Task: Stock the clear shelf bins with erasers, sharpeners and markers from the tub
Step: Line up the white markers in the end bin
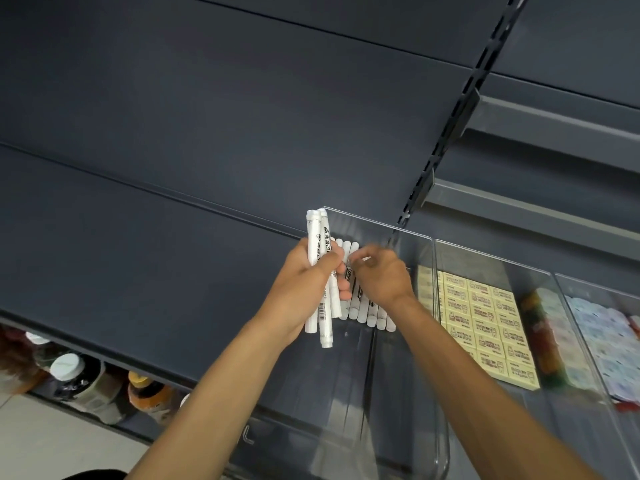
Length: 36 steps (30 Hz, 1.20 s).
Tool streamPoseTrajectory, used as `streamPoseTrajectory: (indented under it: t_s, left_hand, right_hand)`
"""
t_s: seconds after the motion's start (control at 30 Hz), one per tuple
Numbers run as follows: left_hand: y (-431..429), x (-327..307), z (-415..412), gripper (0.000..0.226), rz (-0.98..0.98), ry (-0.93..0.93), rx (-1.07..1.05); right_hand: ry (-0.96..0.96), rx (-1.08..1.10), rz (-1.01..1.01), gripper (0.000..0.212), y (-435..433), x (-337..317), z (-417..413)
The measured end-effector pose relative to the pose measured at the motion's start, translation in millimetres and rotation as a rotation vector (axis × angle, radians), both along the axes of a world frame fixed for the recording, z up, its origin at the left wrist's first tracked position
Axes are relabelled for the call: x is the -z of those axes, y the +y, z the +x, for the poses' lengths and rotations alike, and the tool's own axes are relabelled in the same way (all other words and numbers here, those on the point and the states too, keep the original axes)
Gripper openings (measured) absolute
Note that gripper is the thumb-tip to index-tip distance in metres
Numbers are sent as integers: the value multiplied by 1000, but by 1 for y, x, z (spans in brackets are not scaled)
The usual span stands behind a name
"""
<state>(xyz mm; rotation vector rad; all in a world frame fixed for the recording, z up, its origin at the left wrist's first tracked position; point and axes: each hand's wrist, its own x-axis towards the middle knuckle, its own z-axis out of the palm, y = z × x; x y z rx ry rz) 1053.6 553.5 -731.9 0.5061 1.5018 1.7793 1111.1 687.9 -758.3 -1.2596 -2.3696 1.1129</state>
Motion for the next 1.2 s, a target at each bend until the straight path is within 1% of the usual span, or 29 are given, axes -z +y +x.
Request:
streamPoseTrajectory:
  t_s: [0.07,0.1,0.17,0.27,0.4,0.5,0.63,0.77,0.9,1.03,1.2]
  left_hand:
    - [-1,1,0,4,-1,-12,4]
    - [-1,2,0,6,-7,-20,5]
    - [-2,1,0,17,-33,-25,12]
    - [-4,-2,2,22,-45,-35,21]
    - [-3,-3,7,24,-64,-18,39]
    - [-2,2,7,25,-100,14,58]
    - [-2,2,8,24,-78,-17,81]
    - [-4,-1,6,21,-78,-7,96]
    - [0,-1,7,22,-87,18,68]
    - [1,1,7,21,-90,40,54]
    - [2,2,8,21,-38,46,-1]
  right_hand:
    - [16,-10,-28,16,0,-1,4]
    - [26,-14,-32,15,-1,-3,7]
    - [52,-21,-36,15,-4,-7,13]
    - [90,-47,-54,15,-10,-9,22]
    - [237,-67,-124,18,-21,-12,36]
    - [343,-131,-207,18,-33,-21,47]
    - [347,-229,-240,14,-41,-26,54]
    - [354,-210,-243,18,-39,-30,56]
    - [341,-215,-220,16,-35,-35,54]
    - [334,-218,-255,19,-34,-36,51]
    - [356,-151,-299,7,-28,-41,50]
